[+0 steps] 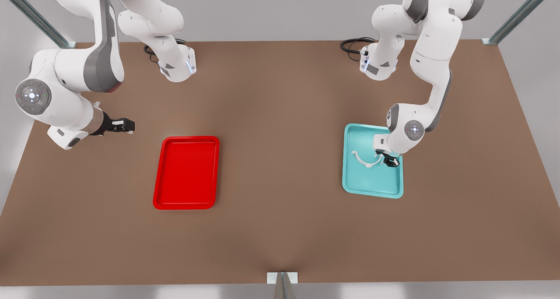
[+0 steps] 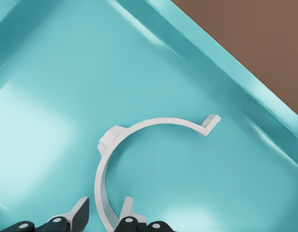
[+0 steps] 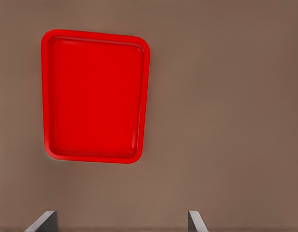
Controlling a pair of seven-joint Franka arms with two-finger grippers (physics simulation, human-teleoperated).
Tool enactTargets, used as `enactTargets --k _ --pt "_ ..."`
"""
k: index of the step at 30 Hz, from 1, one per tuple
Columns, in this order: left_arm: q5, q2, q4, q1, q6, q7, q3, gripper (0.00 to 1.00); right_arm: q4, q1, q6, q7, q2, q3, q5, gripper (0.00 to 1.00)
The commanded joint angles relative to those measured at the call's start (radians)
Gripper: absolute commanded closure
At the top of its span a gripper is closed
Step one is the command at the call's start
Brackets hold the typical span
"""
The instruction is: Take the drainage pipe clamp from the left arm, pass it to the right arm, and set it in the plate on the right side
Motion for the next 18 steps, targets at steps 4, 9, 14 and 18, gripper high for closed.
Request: enactTargets --k 4,9,14,18 --pt "-0.001 -0.001 0.000 0.000 -0.005 0.035 0.000 0.76 -0.002 0.000 0.002 -0.004 -0.001 0.000 0.001 0.00" --pt "-0.001 0.001 0.002 -0.001 -0.005 0.035 0.000 0.74 -0.007 0.000 0.002 -0.004 -0.002 0.000 -0.001 0.00" --pt "-0.001 0.009 0.005 -0.001 -0.005 0.035 0.000 0.74 -0.007 0.000 0.004 -0.004 -0.001 0.000 -0.001 0.00" --pt "-0.001 0.012 0.005 -0.001 -0.004 0.035 0.001 0.74 -0.008 0.000 0.005 -0.004 -0.001 0.000 -0.001 0.00"
